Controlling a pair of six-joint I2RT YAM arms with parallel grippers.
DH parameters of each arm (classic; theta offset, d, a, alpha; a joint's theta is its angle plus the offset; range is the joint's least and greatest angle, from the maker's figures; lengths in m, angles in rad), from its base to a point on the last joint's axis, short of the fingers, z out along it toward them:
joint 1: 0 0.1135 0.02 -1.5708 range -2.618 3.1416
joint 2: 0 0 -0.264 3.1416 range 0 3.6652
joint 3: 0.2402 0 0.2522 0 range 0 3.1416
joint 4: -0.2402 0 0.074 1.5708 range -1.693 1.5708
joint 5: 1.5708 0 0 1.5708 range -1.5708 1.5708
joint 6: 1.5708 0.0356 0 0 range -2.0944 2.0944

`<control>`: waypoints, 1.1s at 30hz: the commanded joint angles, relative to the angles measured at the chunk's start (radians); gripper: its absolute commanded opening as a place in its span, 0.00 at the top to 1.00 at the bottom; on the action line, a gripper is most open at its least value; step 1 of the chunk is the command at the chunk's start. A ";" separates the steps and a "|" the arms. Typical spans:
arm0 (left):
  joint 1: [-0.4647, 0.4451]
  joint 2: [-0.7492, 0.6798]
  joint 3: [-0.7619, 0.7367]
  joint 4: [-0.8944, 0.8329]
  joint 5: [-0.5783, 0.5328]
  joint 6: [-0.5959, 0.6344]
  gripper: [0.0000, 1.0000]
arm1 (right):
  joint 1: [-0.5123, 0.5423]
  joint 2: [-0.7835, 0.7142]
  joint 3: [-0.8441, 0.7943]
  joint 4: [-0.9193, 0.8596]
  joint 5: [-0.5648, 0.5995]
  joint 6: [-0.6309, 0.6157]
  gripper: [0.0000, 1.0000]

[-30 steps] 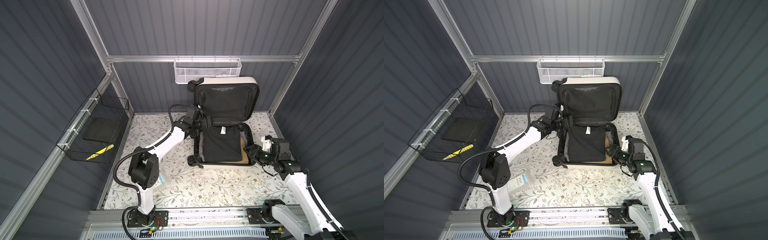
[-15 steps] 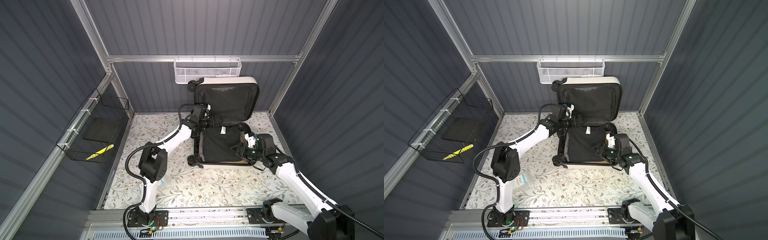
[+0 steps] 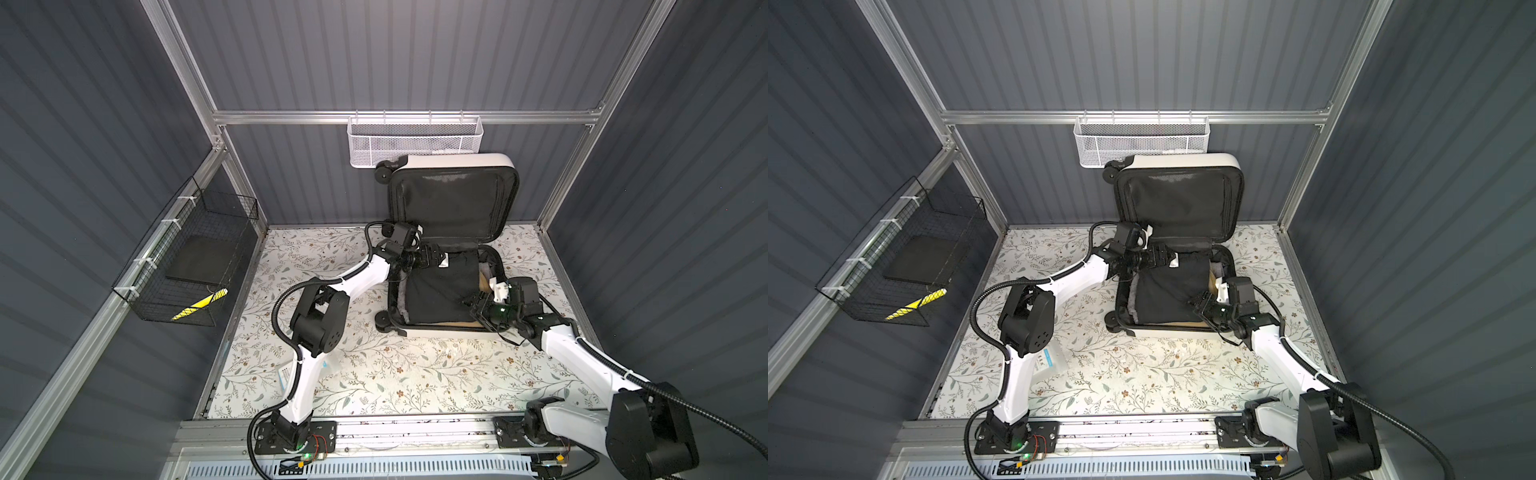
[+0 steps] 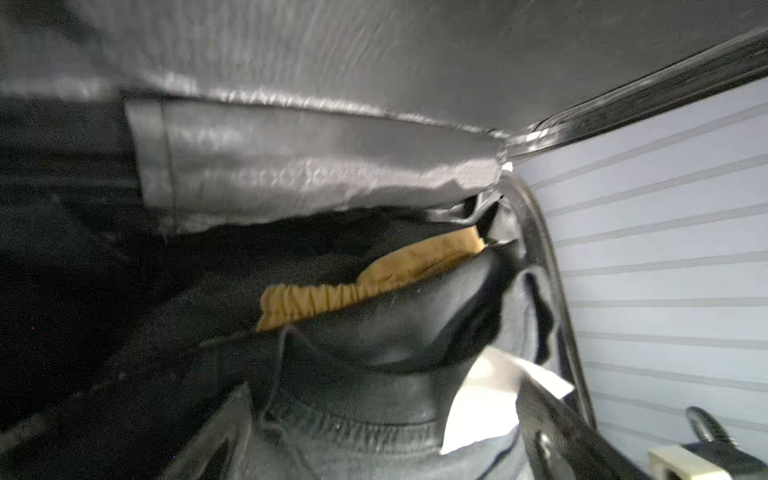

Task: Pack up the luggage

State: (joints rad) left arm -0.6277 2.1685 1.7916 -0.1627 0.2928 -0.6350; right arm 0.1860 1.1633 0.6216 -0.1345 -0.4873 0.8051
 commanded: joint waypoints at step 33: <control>0.232 -1.095 -0.937 -0.741 -0.561 -0.266 0.00 | -0.076 -0.245 0.140 -0.048 -0.062 0.051 0.01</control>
State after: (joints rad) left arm -0.4122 1.1252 0.8883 -0.7963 -0.2020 -0.8452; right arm 0.1127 0.9237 0.7780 -0.2584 -0.4595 0.8238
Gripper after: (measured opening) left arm 0.998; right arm 0.989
